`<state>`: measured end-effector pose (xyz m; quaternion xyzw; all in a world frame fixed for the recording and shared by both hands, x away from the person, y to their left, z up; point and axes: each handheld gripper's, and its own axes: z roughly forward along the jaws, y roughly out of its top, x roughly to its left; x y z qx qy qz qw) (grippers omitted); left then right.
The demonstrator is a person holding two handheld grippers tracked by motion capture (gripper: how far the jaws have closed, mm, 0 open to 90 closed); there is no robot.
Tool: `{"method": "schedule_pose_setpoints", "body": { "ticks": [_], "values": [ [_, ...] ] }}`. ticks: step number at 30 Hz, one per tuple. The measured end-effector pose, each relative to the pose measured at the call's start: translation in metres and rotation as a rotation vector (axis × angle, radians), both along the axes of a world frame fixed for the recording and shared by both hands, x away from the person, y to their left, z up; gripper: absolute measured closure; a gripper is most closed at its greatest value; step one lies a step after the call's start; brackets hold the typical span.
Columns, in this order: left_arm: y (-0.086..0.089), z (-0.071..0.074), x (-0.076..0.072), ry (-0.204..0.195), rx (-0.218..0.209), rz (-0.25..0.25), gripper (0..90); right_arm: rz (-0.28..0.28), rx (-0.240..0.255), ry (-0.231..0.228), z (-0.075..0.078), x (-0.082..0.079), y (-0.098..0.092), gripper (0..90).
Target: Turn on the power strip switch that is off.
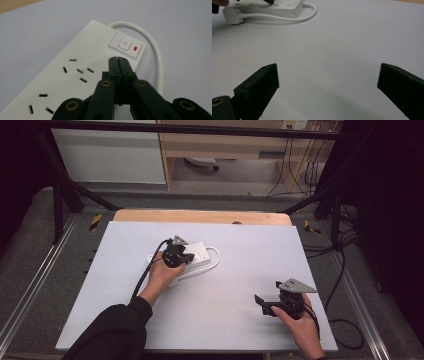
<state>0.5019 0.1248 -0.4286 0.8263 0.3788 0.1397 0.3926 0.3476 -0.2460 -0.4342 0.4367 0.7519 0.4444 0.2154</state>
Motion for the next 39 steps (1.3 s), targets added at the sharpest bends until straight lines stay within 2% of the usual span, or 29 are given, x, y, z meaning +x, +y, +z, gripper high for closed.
{"method": "schedule_pose_setpoints", "body": {
  "ticks": [13,39],
  "values": [
    [-0.0022,-0.0014,0.0009,0.000,0.010,-0.001,90.0,0.006,-0.008,0.002,-0.0006,0.0000,-0.0005,4.2],
    [-0.0056,-0.0033,-0.0001,0.002,-0.013,-0.007,90.0,0.005,-0.004,0.002,-0.0004,0.0000,-0.0007,4.2]
  ]
}}
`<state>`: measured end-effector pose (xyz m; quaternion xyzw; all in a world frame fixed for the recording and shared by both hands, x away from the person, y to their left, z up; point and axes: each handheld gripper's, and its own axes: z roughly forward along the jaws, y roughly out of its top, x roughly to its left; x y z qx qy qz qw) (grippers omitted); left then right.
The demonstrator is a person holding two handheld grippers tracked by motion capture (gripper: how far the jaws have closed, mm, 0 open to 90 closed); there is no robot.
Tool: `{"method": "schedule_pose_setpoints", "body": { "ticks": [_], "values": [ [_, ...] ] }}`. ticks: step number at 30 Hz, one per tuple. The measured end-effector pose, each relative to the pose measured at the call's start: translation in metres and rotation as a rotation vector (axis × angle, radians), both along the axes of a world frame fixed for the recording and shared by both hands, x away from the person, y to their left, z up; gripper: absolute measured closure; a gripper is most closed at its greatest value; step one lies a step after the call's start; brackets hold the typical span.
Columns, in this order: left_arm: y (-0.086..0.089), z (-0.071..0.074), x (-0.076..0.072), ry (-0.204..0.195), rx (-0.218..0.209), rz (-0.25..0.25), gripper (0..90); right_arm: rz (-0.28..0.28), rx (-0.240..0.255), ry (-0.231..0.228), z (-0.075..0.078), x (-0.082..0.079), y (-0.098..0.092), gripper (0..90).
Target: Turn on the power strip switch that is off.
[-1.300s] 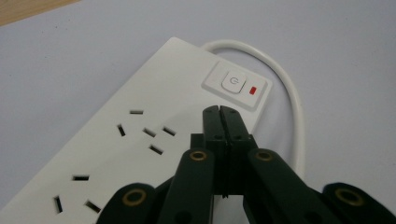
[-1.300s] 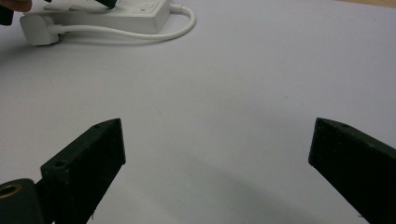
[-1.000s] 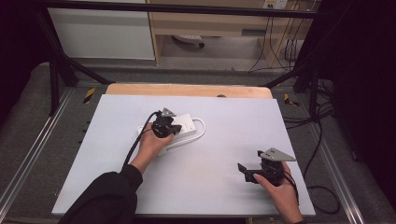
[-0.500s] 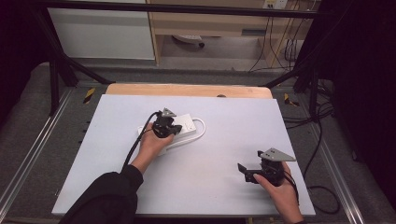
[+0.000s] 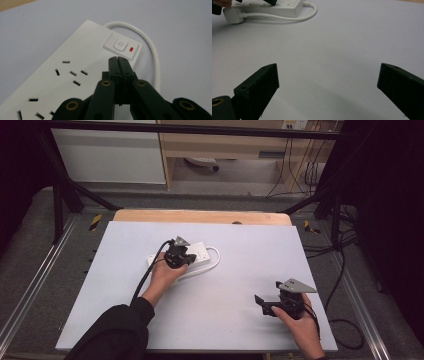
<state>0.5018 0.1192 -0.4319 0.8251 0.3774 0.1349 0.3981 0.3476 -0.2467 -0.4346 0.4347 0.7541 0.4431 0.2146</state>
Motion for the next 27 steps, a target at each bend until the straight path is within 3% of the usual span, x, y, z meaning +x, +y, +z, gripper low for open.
{"method": "schedule_pose_setpoints", "body": {
  "ticks": [8,21,27],
  "values": [
    [0.0032,0.0012,0.0014,-0.008,0.000,0.005,90.0,0.000,0.002,-0.001,0.0001,0.0000,-0.0002,4.2],
    [0.0041,0.0084,-0.0002,-0.064,-0.043,0.012,89.8,-0.001,0.001,-0.002,-0.0001,0.0002,-0.0002,4.2],
    [0.0040,0.0094,-0.0009,-0.073,-0.045,0.015,84.2,0.000,0.002,-0.003,-0.0001,0.0002,-0.0001,4.2]
  ]
}}
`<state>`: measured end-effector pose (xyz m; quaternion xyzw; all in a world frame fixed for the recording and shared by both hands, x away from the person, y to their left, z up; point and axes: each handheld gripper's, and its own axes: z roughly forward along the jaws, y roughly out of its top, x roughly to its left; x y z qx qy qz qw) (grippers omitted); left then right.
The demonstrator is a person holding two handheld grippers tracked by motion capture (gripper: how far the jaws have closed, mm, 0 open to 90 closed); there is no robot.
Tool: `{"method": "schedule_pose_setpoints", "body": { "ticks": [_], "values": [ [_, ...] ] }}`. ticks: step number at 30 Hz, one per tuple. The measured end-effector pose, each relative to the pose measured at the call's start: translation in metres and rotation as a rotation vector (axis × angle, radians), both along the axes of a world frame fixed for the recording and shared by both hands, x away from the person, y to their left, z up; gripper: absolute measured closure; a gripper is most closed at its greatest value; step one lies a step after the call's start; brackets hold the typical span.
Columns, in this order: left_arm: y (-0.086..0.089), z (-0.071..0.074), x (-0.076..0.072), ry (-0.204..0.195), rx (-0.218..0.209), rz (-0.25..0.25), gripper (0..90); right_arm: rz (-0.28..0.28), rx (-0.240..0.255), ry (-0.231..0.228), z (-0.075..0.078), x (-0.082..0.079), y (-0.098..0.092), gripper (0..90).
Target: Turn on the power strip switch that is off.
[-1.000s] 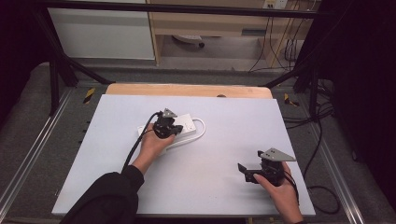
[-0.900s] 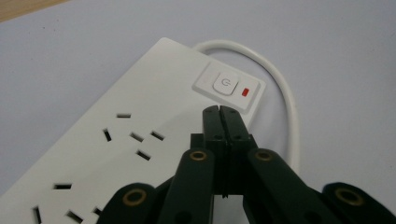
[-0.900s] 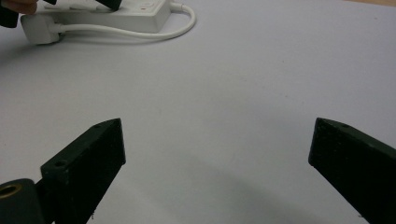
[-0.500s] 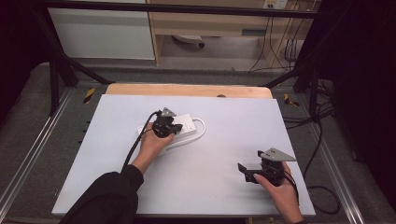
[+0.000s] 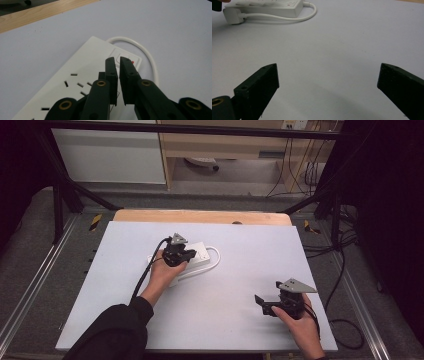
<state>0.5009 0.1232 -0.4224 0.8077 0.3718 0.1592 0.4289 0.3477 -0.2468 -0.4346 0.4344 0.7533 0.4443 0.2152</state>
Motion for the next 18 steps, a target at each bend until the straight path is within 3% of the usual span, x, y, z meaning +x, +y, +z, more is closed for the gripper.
{"method": "schedule_pose_setpoints", "body": {
  "ticks": [5,18],
  "values": [
    [-0.0002,0.0014,-0.0007,-0.006,-0.007,0.001,79.6,0.000,0.000,0.001,0.0001,-0.0001,-0.0001,4.2],
    [0.0000,0.0079,-0.0030,-0.026,-0.045,0.028,54.1,0.000,-0.001,0.002,0.0002,-0.0002,0.0001,4.2]
  ]
}}
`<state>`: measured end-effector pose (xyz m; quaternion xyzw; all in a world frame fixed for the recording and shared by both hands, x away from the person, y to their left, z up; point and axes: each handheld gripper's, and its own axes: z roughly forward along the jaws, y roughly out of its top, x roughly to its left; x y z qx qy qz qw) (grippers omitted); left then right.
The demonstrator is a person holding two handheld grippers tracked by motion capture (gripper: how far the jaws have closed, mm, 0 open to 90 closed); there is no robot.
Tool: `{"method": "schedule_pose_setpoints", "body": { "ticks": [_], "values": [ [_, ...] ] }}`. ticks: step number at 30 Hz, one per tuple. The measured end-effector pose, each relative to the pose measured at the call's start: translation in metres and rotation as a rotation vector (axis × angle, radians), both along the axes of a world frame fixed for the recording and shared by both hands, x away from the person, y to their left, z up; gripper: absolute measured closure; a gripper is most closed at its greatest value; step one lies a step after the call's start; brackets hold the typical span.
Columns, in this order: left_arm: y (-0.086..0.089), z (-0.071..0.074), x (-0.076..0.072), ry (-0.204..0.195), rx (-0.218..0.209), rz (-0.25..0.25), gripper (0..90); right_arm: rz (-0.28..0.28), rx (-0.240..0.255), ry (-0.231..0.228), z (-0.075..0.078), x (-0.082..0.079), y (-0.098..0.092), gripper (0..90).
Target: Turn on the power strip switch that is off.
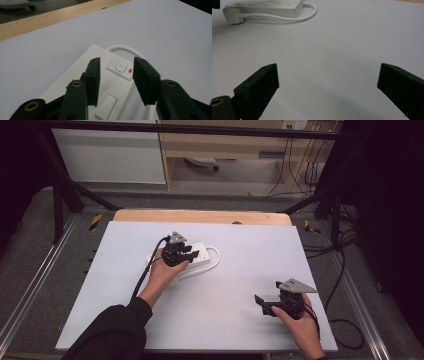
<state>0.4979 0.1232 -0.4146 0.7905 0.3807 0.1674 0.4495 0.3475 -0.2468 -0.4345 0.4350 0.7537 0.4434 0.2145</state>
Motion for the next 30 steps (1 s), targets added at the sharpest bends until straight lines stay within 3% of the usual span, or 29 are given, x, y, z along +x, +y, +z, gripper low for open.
{"method": "schedule_pose_setpoints", "body": {
  "ticks": [19,30],
  "values": [
    [-0.001,0.008,-0.005,0.009,-0.086,-0.035,13.1,0.000,-0.001,-0.001,0.000,0.000,0.000,4.2],
    [0.004,0.018,-0.008,-0.045,-0.108,-0.021,8.9,0.001,-0.001,-0.002,0.000,0.000,0.000,4.1]
  ]
}}
